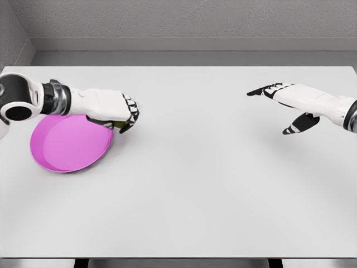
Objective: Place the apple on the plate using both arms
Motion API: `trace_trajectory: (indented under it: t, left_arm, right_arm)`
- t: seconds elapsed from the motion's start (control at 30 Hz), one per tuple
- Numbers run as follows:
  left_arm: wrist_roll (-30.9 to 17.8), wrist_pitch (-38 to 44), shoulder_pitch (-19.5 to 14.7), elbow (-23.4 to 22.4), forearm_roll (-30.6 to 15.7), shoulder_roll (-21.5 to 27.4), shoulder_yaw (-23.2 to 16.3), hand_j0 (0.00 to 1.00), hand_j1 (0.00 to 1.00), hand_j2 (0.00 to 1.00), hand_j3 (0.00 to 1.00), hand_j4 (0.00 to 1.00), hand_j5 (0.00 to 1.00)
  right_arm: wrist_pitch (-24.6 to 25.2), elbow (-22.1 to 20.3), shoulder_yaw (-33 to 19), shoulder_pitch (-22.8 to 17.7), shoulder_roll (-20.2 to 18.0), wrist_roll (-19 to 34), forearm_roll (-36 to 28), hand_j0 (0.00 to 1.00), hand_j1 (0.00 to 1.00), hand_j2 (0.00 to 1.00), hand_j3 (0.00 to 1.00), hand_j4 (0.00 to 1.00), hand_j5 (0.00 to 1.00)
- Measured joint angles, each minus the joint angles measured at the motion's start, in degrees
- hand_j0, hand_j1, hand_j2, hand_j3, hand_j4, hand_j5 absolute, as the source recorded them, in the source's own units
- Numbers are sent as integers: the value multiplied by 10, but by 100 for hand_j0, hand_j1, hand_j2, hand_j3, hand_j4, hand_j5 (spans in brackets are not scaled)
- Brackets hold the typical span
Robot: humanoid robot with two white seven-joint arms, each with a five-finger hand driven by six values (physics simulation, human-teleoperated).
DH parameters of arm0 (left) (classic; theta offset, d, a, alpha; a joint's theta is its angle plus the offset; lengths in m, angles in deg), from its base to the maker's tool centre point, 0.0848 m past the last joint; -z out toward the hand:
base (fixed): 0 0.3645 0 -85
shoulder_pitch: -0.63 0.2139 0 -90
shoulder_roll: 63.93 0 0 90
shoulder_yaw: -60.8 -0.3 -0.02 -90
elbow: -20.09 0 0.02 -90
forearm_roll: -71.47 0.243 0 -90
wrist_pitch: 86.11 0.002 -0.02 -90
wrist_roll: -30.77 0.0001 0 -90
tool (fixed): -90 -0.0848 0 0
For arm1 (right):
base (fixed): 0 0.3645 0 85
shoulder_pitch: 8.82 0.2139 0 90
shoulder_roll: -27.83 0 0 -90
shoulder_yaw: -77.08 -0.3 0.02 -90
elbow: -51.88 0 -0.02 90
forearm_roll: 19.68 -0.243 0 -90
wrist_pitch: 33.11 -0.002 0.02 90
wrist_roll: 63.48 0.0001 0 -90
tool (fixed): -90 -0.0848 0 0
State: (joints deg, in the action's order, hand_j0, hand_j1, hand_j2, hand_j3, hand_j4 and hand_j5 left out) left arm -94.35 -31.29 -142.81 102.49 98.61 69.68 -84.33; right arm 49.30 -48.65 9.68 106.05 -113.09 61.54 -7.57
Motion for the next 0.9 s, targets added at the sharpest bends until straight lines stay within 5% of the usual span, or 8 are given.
trace_trajectory:
  t: [0.17, 0.5, 0.53, 0.63, 0.9]
  left_arm:
    - [0, 0, 48, -5, -13, 48, 26, 28, 28, 28, 28, 28, 28]
    - [0, 0, 62, -25, -20, 70, 50, 33, 33, 33, 33, 33, 33]
    - [0, 0, 62, -26, -20, 71, 50, 36, 36, 36, 36, 36, 36]
    - [1, 0, 63, -27, -20, 72, 50, 98, 98, 98, 98, 98, 98]
    - [1, 1, 63, -28, -15, 76, 51, 100, 100, 100, 100, 100, 100]
  right_arm:
    - [0, 0, 0, 0, 0, 0, 0, 100, 100, 100, 100, 100, 100]
    - [0, 0, 0, 0, 1, 0, 0, 100, 100, 100, 100, 100, 100]
    - [0, 0, 0, 0, 1, 0, 0, 100, 100, 100, 100, 100, 100]
    - [0, 0, 0, 0, 1, 0, 0, 100, 100, 100, 100, 100, 100]
    - [0, 0, -1, -1, 0, 0, 0, 100, 100, 100, 100, 100, 100]
